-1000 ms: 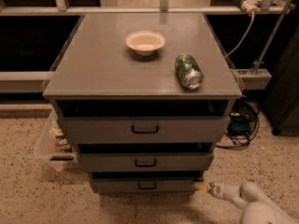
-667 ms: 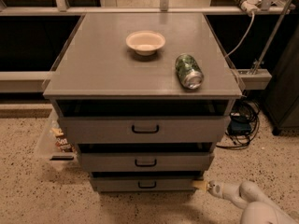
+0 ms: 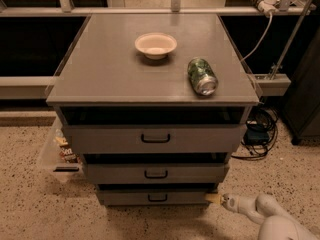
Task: Close bottom drawer
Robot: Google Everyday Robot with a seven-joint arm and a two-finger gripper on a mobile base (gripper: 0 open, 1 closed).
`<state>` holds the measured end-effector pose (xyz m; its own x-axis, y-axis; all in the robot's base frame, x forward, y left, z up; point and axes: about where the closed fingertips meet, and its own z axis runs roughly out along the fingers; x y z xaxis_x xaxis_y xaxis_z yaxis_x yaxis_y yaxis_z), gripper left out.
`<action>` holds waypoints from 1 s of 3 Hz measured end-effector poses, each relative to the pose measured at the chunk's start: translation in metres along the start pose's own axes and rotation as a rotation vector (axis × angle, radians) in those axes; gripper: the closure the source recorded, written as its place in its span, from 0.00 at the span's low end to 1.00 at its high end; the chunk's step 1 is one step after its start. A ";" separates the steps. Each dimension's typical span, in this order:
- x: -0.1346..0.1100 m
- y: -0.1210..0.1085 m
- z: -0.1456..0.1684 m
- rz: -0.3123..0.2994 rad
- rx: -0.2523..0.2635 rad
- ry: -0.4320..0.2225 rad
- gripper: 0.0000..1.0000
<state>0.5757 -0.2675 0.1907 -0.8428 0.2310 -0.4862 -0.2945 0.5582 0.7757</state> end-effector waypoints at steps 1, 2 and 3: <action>0.048 -0.009 -0.044 0.086 0.008 0.019 0.82; 0.056 -0.013 -0.057 0.102 0.015 0.005 0.59; 0.056 -0.013 -0.057 0.102 0.015 0.005 0.34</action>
Offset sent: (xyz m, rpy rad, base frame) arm -0.0499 -0.0244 -0.0107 0.0225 0.0705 -0.0177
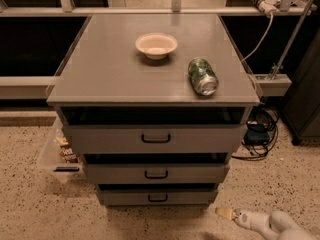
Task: Close bottom drawer
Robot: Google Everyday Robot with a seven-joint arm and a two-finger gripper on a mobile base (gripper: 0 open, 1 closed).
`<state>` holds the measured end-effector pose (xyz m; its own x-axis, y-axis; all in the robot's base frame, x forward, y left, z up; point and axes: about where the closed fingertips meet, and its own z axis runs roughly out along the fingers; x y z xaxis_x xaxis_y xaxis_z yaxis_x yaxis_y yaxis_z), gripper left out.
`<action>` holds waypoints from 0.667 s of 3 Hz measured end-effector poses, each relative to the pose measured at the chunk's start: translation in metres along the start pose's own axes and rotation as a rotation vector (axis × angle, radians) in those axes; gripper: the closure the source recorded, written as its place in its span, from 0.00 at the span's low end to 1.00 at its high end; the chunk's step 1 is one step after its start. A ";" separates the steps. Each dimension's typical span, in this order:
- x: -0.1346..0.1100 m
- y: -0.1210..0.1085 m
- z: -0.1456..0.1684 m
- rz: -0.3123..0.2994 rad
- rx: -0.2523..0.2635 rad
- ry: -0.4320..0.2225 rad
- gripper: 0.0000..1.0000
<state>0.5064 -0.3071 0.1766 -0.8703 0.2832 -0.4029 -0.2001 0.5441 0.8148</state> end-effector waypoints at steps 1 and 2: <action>0.000 0.000 0.000 0.000 0.000 0.000 0.13; 0.000 0.000 0.000 0.000 0.000 0.000 0.00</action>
Offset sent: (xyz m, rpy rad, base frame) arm 0.0000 0.0000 0.0000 0.0000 0.0000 0.0000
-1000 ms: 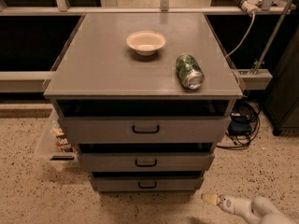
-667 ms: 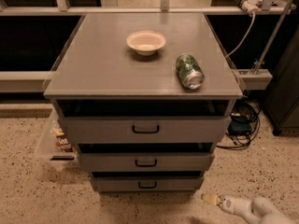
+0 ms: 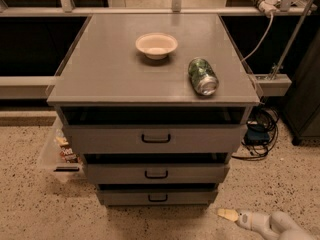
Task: Close bottom drawer
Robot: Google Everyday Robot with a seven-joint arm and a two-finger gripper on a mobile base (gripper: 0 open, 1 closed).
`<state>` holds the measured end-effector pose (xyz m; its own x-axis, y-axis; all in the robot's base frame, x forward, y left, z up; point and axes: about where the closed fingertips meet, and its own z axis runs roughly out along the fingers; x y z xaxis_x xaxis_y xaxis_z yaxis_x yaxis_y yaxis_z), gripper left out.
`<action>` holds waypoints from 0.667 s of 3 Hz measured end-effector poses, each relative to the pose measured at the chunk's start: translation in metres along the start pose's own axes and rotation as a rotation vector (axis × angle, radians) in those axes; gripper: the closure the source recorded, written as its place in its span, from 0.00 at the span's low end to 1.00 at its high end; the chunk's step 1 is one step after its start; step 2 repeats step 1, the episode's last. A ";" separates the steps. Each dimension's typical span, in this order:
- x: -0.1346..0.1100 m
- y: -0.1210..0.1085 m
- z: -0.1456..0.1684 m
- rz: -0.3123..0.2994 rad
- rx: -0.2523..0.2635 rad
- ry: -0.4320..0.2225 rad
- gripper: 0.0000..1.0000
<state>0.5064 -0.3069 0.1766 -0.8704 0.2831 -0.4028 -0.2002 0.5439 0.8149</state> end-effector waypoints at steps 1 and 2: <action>0.000 0.000 0.000 0.000 0.000 0.000 0.00; 0.000 0.000 0.000 0.000 0.000 0.000 0.00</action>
Offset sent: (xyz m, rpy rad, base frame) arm 0.0000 0.0000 0.0000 0.0000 0.0000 0.0000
